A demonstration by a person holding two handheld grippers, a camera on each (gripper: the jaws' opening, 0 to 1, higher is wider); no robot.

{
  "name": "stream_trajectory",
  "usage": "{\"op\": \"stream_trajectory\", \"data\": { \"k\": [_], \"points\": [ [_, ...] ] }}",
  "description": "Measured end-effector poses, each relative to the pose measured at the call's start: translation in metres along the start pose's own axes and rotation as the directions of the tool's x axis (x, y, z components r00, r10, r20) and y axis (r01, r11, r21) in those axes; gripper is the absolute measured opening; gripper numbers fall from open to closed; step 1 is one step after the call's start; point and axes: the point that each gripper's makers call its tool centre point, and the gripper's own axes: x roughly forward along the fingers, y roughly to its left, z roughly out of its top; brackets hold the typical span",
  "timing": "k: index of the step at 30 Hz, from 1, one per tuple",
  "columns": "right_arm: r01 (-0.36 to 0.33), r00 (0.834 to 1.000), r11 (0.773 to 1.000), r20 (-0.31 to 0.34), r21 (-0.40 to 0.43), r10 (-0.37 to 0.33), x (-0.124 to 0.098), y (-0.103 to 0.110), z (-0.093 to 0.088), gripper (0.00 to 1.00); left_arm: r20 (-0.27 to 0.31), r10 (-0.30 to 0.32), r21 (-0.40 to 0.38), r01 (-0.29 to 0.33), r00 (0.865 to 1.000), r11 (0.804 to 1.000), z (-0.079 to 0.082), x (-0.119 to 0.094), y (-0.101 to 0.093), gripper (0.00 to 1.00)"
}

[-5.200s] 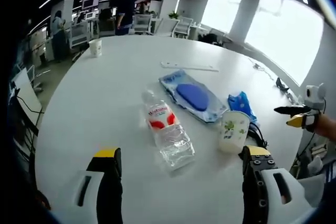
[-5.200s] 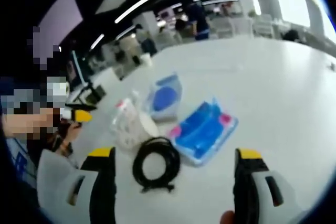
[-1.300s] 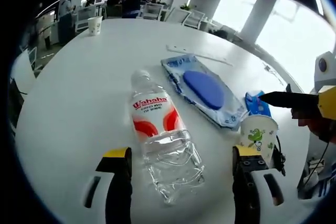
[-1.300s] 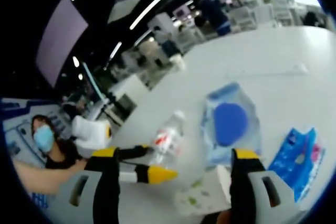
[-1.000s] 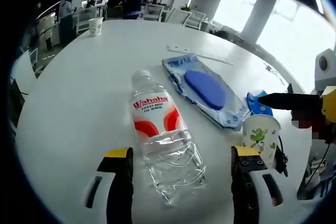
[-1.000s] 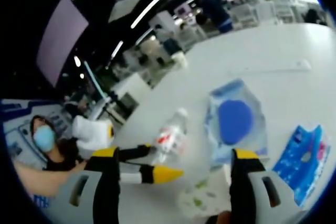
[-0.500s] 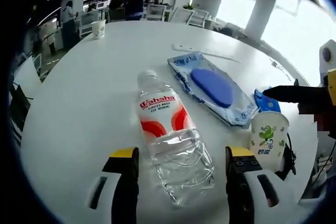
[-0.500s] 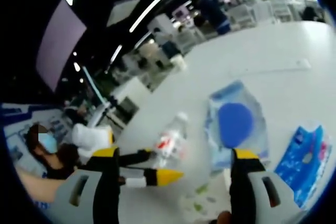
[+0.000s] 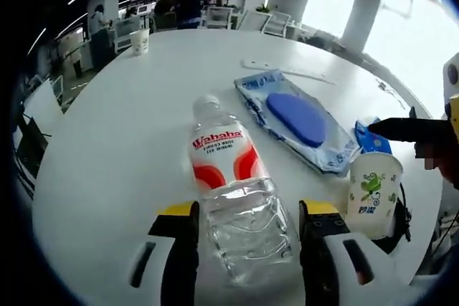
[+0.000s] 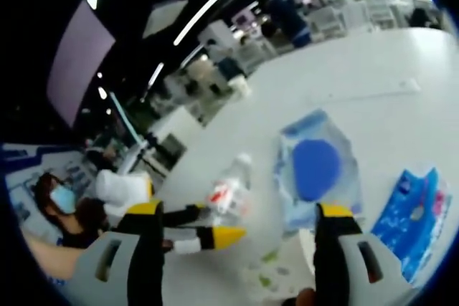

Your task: Arrange the tabletop items into an orderly group along one side of the table until the central work area is clear of visible clutter.

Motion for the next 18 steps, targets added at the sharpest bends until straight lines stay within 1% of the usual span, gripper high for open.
{"op": "stream_trajectory", "data": {
  "k": [1,3,7,9,12,15,18],
  "points": [
    [0.002,1.000,1.000,0.001,0.001,-0.002,0.0002,-0.0005,0.0000,0.84,0.001,-0.003,-0.034,0.003,1.000,0.999,0.0006,-0.0006,-0.0004,0.49],
    [0.004,1.000,1.000,0.004,0.005,-0.004,0.0001,-0.0010,-0.0005,0.84,0.002,0.004,-0.051,-0.004,1.000,0.999,0.0026,-0.0010,0.0029,0.48],
    [0.005,1.000,1.000,0.000,0.015,-0.005,0.0004,-0.0025,-0.0042,0.84,-0.009,0.018,-0.044,-0.018,1.000,0.999,0.0002,-0.0031,0.0043,0.44],
    [0.009,1.000,1.000,0.003,0.027,-0.010,0.0002,-0.0039,-0.0043,0.84,-0.008,0.012,-0.054,-0.012,1.000,0.998,0.0010,-0.0031,0.0039,0.44],
    [0.026,1.000,0.999,0.009,0.027,-0.026,0.0002,-0.0072,-0.0033,0.84,-0.011,0.009,-0.049,-0.009,1.000,0.999,0.0011,-0.0028,0.0044,0.43],
    [0.021,0.999,0.998,0.027,0.067,-0.023,0.0024,-0.0077,-0.0001,0.84,-0.005,0.022,-0.036,-0.022,1.000,0.999,0.0017,-0.0032,0.0038,0.42],
    [0.018,0.999,0.997,0.036,0.079,-0.021,0.0049,-0.0063,0.0032,0.84,-0.001,0.029,-0.018,-0.029,1.000,0.999,0.0026,-0.0026,0.0040,0.42]
  ]
}}
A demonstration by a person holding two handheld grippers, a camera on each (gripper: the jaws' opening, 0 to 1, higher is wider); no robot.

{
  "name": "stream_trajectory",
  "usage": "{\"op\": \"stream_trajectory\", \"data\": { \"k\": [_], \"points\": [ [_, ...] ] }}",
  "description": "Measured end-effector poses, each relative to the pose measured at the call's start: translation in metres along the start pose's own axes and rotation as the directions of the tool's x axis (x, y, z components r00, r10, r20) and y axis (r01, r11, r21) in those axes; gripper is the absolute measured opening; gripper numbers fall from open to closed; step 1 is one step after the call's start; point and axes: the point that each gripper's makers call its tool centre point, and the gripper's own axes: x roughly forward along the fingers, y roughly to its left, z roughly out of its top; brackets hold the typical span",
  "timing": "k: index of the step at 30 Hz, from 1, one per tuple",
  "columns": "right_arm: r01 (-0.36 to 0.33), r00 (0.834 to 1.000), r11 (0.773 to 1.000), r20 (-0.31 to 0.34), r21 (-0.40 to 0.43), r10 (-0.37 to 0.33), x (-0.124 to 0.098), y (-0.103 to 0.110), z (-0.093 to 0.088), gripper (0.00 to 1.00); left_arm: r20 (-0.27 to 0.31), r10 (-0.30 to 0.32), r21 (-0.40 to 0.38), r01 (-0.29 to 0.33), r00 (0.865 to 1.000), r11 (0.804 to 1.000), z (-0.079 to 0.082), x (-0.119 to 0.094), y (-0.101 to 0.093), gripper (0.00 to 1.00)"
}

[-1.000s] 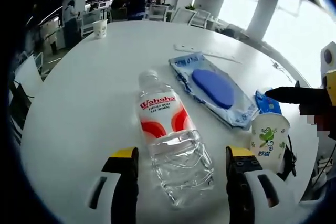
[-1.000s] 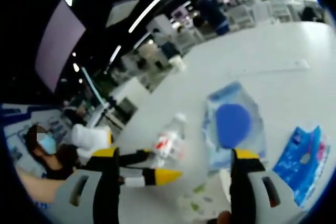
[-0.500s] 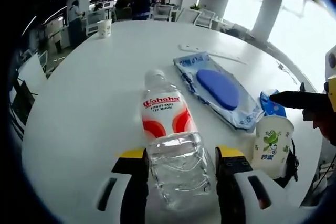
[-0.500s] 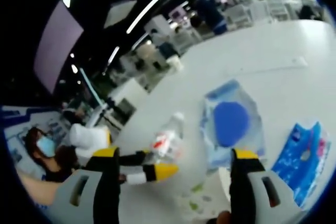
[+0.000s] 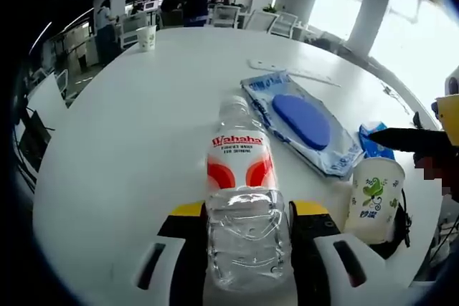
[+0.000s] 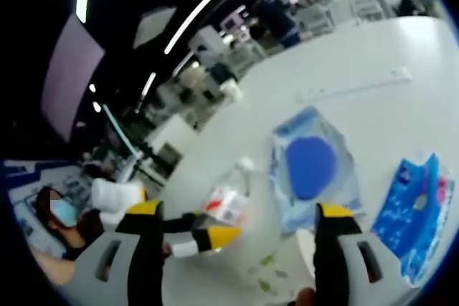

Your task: Arrange the tabletop items into an orderly group along one side of the table until the central work area is clear of visible clutter.

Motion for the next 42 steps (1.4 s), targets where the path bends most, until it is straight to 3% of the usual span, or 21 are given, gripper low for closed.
{"op": "stream_trajectory", "data": {
  "k": [4,8,15,22,25,29,42],
  "points": [
    [-0.009,1.000,0.996,0.010,0.087,0.008,0.007,0.003,0.005,0.77,0.012,0.000,-0.004,0.000,1.000,1.000,0.001,0.000,0.001,0.42],
    [-0.026,1.000,0.993,0.019,0.112,0.024,0.017,0.009,0.010,0.75,0.022,0.004,0.003,-0.004,1.000,1.000,0.001,0.001,0.001,0.42],
    [-0.051,0.999,0.993,0.004,0.105,0.051,0.034,0.022,0.014,0.72,0.033,0.003,0.006,-0.003,0.999,1.000,0.001,0.001,0.001,0.42],
    [-0.082,0.996,0.989,-0.015,0.125,0.084,0.059,0.022,0.023,0.66,0.053,0.013,0.012,-0.014,0.999,1.000,0.001,0.001,0.001,0.42],
    [-0.092,0.990,0.987,-0.095,0.129,0.105,0.072,0.020,0.012,0.64,0.055,0.010,0.003,-0.010,0.998,1.000,0.001,0.001,0.002,0.42],
    [-0.110,0.986,0.986,-0.111,0.127,0.124,0.086,0.022,0.012,0.64,0.055,0.003,0.006,-0.004,0.998,1.000,0.001,0.001,0.001,0.42],
    [-0.085,0.986,0.984,-0.128,0.157,0.106,0.110,0.010,0.019,0.62,0.069,0.010,0.006,-0.011,0.998,1.000,0.002,0.001,0.000,0.42]
  ]
}}
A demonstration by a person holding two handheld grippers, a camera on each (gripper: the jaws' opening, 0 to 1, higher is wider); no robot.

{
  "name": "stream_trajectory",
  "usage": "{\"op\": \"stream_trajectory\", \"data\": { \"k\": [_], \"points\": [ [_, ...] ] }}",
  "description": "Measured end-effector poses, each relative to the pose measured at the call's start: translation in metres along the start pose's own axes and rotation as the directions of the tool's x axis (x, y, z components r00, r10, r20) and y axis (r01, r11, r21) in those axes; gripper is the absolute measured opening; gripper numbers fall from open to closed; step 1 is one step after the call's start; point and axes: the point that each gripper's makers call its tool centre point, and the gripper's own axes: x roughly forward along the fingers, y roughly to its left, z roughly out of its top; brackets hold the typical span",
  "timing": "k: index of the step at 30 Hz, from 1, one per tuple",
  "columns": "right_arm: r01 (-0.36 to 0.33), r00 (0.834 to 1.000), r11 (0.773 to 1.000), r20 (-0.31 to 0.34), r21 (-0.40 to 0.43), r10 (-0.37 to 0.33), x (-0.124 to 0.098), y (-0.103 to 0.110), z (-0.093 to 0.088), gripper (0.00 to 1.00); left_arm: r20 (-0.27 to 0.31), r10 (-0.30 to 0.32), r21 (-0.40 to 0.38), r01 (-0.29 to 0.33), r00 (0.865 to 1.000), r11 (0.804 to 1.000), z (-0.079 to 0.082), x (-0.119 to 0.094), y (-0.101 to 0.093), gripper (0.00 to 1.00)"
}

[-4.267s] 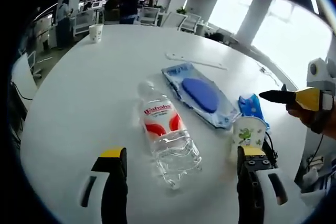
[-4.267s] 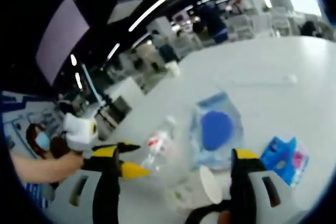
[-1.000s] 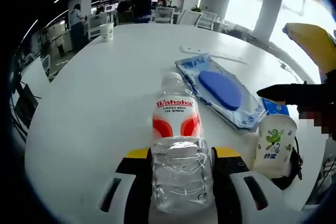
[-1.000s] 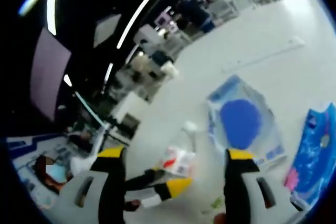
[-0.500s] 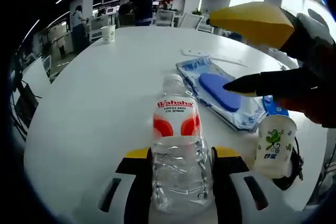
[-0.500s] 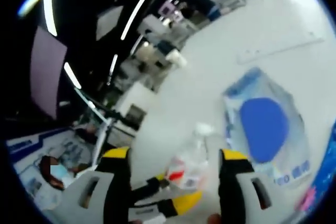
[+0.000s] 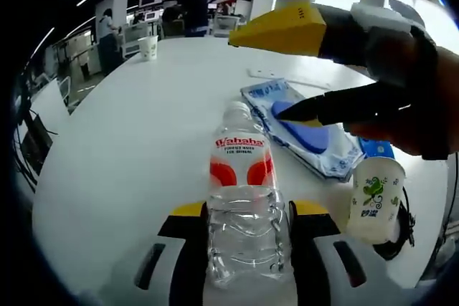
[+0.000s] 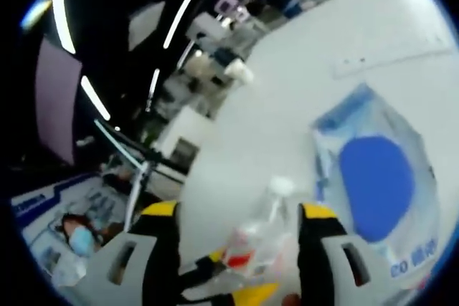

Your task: Arrange the tabletop items into an orderly group along one side of the table until the central work area is clear of visible clutter.

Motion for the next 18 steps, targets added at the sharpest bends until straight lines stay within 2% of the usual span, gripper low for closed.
{"op": "stream_trajectory", "data": {
  "k": [6,18],
  "points": [
    [0.008,0.999,0.999,-0.036,0.034,-0.007,0.016,-0.008,-0.005,0.62,0.010,-0.002,0.000,0.002,1.000,1.000,0.000,0.000,0.000,0.42],
    [0.022,0.997,0.999,-0.080,0.043,-0.018,0.041,-0.013,-0.013,0.61,0.025,-0.005,-0.006,0.005,1.000,1.000,0.001,-0.001,0.001,0.43]
  ]
}}
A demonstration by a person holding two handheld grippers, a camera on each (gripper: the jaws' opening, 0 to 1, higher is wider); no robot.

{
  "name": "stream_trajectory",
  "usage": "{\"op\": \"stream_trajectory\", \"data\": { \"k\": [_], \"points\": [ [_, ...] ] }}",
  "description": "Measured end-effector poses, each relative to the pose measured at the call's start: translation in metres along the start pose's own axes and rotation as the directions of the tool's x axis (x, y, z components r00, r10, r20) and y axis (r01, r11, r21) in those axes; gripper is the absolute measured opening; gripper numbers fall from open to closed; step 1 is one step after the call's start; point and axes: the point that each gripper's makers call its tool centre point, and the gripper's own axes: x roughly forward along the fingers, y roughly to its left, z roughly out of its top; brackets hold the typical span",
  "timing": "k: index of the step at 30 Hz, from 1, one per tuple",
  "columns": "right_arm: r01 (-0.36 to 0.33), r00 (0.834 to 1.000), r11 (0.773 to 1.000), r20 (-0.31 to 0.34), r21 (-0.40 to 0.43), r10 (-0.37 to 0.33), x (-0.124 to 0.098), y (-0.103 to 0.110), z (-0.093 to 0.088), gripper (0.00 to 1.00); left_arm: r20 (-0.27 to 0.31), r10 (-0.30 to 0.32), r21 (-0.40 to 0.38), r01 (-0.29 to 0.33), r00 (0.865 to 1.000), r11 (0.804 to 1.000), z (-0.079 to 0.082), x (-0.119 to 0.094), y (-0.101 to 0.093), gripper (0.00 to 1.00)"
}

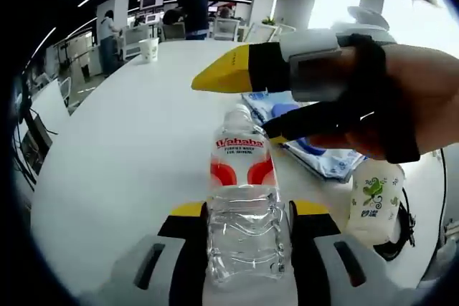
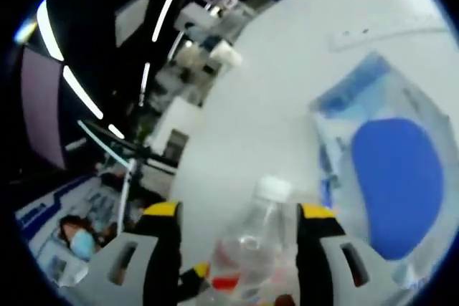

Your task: Arrange the tabletop items into an orderly group along one side of the table until the central work area is clear of visible clutter.

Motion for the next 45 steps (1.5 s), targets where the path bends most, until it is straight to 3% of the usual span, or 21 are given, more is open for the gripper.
{"op": "stream_trajectory", "data": {
  "k": [11,18,24,32,39,43,45],
  "points": [
    [0.013,0.999,0.999,-0.029,-0.029,-0.014,0.013,-0.002,-0.003,0.52,0.019,-0.002,0.002,0.002,1.000,1.000,0.000,-0.001,0.001,0.43],
    [0.074,0.997,0.997,-0.027,-0.037,-0.075,0.012,-0.018,-0.003,0.31,0.026,0.000,0.010,0.000,1.000,1.000,0.001,0.000,0.000,0.42],
    [0.083,0.996,0.997,-0.018,-0.009,-0.083,0.012,-0.015,-0.003,0.28,0.034,-0.005,0.006,0.005,0.999,1.000,0.001,0.000,0.001,0.42],
    [0.008,0.999,1.000,0.038,-0.023,-0.007,0.003,0.007,0.002,0.21,0.042,0.002,-0.007,-0.002,0.999,1.000,0.000,-0.007,0.003,0.42],
    [-0.068,0.991,0.992,0.105,-0.109,0.080,-0.015,0.033,0.005,0.19,0.073,0.012,0.021,-0.013,0.997,1.000,0.001,-0.014,0.002,0.41],
    [-0.112,0.983,0.975,0.122,-0.192,0.137,-0.027,0.050,0.007,0.18,0.080,0.015,0.037,-0.018,0.997,0.999,0.002,-0.016,0.001,0.40],
    [-0.124,0.979,0.956,0.123,-0.265,0.161,-0.033,0.061,0.007,0.18,0.087,0.021,0.043,-0.025,0.996,0.999,0.003,-0.017,0.003,0.40]
  ]
}}
